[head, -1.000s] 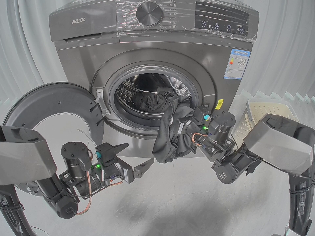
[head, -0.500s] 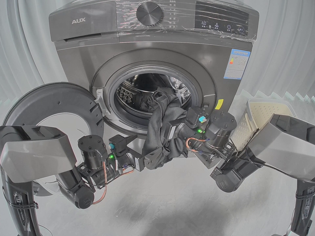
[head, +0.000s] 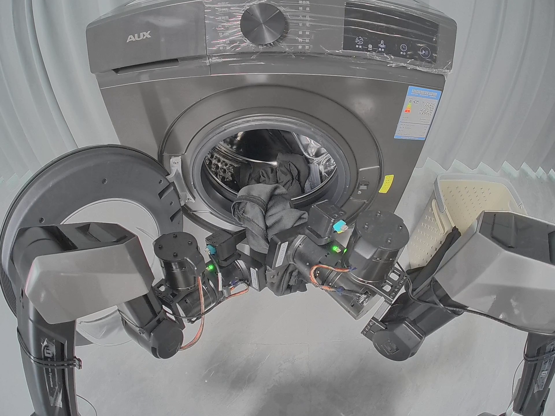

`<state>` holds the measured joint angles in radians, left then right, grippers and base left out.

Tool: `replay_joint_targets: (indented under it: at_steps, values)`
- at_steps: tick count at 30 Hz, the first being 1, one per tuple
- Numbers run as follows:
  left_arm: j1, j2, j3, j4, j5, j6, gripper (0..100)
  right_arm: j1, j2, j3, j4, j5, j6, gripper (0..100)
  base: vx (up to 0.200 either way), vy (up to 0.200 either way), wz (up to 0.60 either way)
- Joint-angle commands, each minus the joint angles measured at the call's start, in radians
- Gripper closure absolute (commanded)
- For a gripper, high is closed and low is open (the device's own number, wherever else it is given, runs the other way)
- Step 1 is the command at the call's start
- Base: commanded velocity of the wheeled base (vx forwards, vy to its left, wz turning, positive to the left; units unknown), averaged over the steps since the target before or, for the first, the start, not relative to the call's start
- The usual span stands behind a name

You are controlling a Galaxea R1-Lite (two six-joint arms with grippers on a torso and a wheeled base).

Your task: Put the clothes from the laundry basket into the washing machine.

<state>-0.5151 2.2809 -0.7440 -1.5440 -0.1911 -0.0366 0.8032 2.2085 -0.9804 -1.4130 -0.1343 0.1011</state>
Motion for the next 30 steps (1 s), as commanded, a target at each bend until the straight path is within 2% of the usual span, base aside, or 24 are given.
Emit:
replay_joint_targets:
  at_steps: [1, 20, 21, 30]
  values:
    - [0.007, 0.051, -0.052, -0.001, 0.001, -0.002, 0, 0.007, -0.004, 0.016, -0.001, -0.001, 0.009, 100, 0.0, 0.0, 0.0]
    - [0.001, 0.094, -0.104, -0.002, 0.001, 0.0, 0, 0.007, -0.027, 0.02, -0.003, -0.001, 0.012, 100, 0.0, 0.0, 0.0]
    - [0.003, 0.094, -0.107, -0.004, 0.001, -0.002, 100, 0.007, -0.026, 0.022, -0.003, -0.001, 0.012, 100, 0.0, 0.0, 0.0]
    - [0.013, 0.08, -0.107, -0.007, 0.001, -0.002, 100, -0.009, -0.026, 0.022, -0.003, -0.001, 0.014, 100, 0.0, 0.0, 0.0]
